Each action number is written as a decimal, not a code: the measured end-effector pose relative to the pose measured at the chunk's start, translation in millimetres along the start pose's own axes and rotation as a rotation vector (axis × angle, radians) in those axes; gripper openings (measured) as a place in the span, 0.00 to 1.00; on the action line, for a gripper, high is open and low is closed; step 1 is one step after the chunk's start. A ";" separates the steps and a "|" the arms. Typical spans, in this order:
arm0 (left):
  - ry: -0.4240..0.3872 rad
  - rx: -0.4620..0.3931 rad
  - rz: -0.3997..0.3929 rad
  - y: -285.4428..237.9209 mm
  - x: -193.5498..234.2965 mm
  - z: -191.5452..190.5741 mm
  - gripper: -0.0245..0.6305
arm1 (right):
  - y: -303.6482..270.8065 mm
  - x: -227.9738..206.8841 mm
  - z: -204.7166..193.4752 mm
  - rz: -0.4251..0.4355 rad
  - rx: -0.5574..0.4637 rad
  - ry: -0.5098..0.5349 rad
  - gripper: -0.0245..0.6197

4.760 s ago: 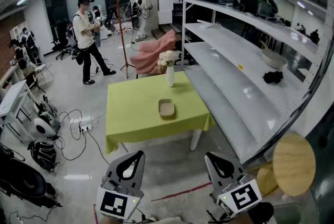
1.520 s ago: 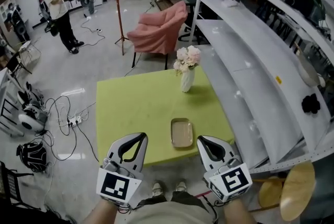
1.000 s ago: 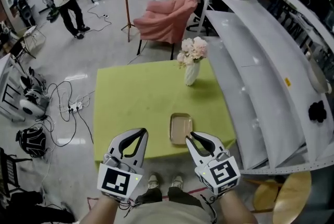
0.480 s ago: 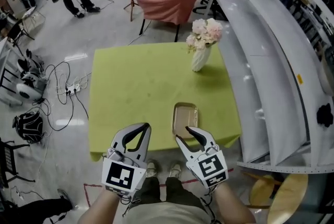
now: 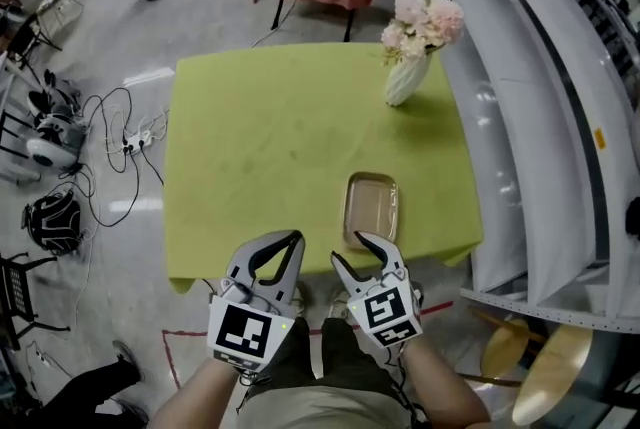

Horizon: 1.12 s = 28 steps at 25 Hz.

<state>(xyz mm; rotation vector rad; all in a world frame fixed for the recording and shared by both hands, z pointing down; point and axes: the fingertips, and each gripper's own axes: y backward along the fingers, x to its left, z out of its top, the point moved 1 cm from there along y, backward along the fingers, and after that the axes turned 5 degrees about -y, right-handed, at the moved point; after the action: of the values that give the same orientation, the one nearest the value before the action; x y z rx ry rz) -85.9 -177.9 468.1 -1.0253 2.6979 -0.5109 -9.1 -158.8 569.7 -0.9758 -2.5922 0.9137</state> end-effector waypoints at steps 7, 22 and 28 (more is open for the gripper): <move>0.036 0.040 -0.019 -20.4 3.5 -30.2 0.05 | -23.7 -4.2 -32.8 -0.112 0.114 0.075 0.37; 0.104 0.092 -0.081 -37.1 0.4 -66.6 0.05 | -39.3 -10.0 -48.2 -0.195 0.157 0.205 0.21; 0.113 0.105 -0.108 -43.0 -7.9 -72.9 0.05 | -31.6 -12.3 -41.5 -0.167 0.101 0.136 0.11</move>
<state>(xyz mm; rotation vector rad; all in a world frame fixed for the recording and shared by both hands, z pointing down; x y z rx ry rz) -77.1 -184.7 552.3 -1.1501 2.6889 -0.7430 0.6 -165.7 622.0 -0.7553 -2.4452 0.8923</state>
